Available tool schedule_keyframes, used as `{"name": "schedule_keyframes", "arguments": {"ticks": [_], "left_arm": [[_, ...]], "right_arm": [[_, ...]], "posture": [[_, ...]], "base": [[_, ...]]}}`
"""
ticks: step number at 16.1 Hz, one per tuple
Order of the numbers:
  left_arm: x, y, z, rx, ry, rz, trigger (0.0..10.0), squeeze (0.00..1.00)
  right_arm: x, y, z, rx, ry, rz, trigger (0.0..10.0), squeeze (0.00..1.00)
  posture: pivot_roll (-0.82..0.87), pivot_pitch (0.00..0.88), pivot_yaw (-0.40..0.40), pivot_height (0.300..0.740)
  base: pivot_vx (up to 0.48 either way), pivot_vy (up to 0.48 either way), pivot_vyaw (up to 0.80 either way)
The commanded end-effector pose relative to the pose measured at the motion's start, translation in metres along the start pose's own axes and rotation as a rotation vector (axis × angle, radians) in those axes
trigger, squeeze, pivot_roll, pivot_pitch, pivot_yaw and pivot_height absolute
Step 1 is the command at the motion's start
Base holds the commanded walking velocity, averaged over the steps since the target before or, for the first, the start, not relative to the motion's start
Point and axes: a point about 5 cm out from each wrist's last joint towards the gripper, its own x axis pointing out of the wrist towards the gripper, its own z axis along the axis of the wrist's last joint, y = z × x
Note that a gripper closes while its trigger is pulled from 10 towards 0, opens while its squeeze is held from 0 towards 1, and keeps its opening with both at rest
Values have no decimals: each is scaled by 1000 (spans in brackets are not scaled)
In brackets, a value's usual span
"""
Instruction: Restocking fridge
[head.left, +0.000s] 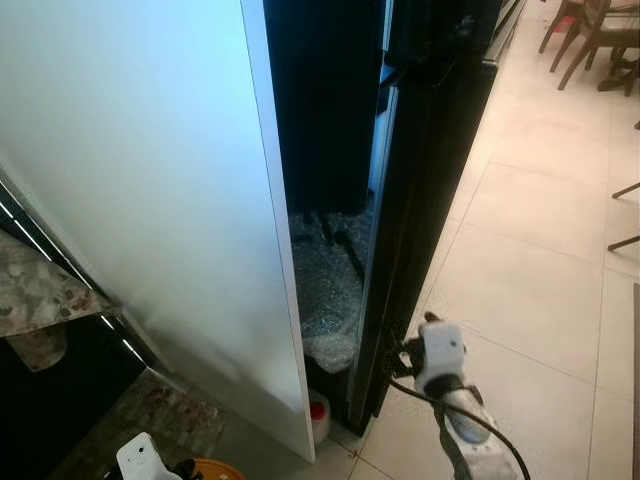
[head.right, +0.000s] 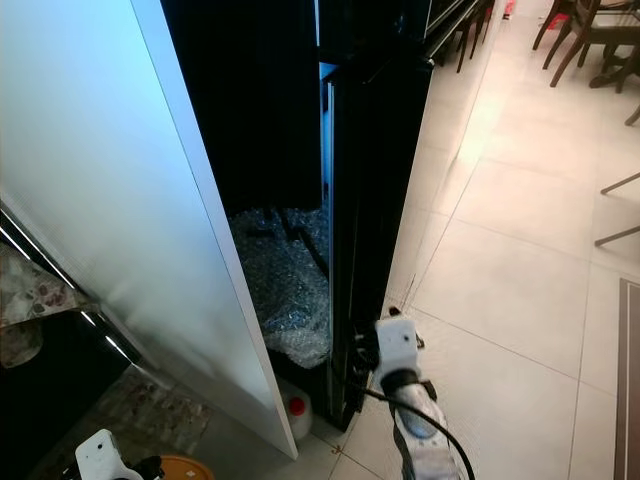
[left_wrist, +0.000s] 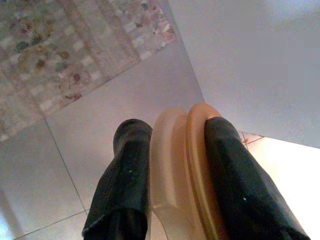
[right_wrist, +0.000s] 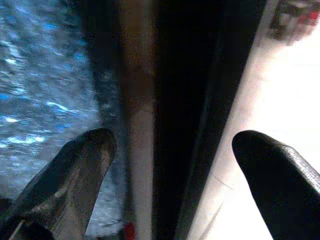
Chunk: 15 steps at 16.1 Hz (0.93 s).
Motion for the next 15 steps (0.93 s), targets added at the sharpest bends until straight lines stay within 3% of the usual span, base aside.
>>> {"name": "schedule_keyframes", "arguments": {"ticks": [1,3,9,15], "left_arm": [[-1,4,-4,24,12,10,10000,0],[-1,3,-4,35,15,7,10000,0],[-1,1,-6,37,19,0,10000,0],[-1,-1,-7,40,21,-7,10000,0]], "right_arm": [[1,9,0,11,13,56,10000,0],[1,14,-8,-22,82,107,10000,0],[21,5,18,-49,2,59,10000,0],[29,5,23,-36,-1,82,10000,0]], "posture": [[16,14,42,740],[7,17,44,740],[6,16,41,740],[1,17,44,740]], "base": [[0,0,0],[0,0,0],[0,0,0],[0,0,0]]}}
